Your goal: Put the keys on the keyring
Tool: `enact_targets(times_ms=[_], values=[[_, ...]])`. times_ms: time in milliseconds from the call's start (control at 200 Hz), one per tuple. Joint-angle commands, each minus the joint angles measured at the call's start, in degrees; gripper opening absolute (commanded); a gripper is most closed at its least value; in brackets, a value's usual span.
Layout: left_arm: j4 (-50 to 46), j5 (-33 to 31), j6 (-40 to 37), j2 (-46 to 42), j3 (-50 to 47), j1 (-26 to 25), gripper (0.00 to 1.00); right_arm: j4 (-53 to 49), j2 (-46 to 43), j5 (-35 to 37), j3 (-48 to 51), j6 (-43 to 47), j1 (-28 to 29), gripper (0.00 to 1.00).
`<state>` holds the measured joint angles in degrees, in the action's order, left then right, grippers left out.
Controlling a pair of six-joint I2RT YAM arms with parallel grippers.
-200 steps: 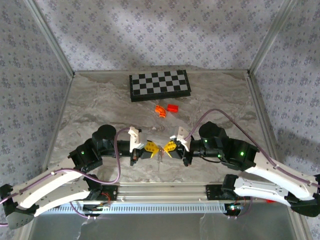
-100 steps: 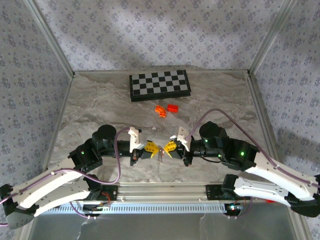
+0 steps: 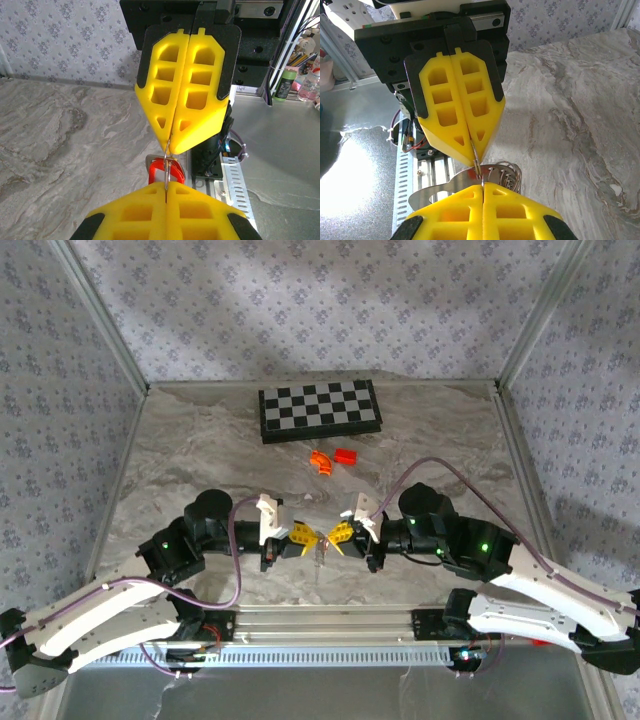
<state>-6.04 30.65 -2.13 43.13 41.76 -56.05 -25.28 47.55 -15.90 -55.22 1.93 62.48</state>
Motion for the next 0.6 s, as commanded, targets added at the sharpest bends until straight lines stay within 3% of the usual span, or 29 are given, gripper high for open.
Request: enact_targets(times_ms=[0, 595], values=[[0.9, 0.5, -0.6, -1.3, 1.1, -0.4, 0.0, -0.3, -1.2, -1.3, -0.7, -1.0, -0.4, 0.0], [1.2, 0.5, -0.8, -0.7, 1.3, -0.7, 0.0, 0.4, -0.7, -3.4, -0.4, -1.1, -0.9, 0.0]])
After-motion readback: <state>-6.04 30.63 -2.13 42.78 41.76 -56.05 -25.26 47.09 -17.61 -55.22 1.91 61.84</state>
